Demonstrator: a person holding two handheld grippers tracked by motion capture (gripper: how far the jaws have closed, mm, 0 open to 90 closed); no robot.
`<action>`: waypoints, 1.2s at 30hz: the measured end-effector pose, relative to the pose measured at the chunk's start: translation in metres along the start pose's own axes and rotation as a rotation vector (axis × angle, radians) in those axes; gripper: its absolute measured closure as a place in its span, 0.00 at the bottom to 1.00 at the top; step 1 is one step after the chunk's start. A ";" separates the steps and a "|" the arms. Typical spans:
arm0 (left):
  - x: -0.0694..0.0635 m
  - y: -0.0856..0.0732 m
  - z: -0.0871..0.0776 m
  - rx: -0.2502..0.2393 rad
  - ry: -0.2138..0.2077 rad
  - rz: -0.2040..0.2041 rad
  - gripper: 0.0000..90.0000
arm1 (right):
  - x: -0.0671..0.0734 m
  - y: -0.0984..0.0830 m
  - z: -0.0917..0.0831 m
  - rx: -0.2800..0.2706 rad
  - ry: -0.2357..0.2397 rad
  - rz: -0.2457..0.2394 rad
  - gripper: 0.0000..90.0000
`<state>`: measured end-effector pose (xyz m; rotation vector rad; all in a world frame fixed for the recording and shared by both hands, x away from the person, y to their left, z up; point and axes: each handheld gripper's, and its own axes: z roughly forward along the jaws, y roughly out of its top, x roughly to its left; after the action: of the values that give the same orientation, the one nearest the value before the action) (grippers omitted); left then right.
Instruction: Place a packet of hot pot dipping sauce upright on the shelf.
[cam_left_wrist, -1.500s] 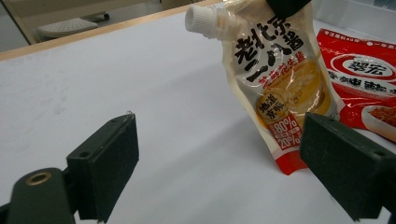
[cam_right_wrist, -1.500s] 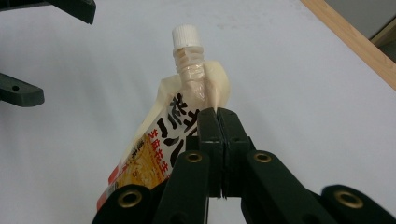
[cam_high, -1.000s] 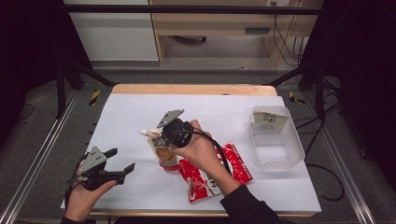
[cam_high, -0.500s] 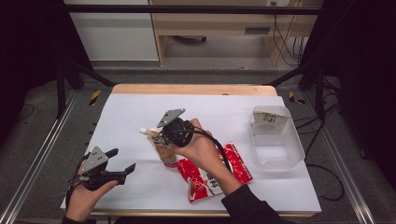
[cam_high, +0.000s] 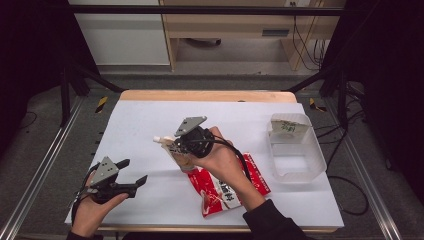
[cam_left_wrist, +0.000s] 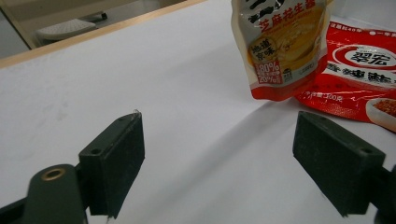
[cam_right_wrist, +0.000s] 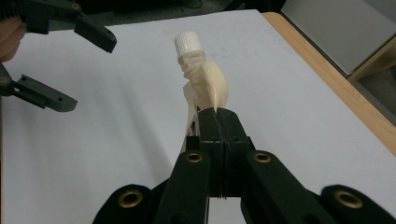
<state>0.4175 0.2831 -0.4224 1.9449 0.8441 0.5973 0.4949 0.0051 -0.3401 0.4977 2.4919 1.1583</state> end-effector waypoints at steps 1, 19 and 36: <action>0.000 0.004 0.000 -0.002 -0.002 0.007 0.20 | -0.001 0.000 -0.001 -0.006 0.003 0.006 1.00; -0.007 0.095 0.036 0.002 -0.164 0.142 0.28 | -0.004 -0.009 -0.028 -0.057 0.040 0.007 1.00; -0.017 0.113 0.058 0.048 -0.299 0.185 0.69 | -0.007 -0.031 -0.044 -0.047 0.050 0.023 1.00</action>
<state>0.4823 0.1980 -0.3515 2.1055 0.4994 0.3809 0.4758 -0.0453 -0.3369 0.4908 2.5007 1.2503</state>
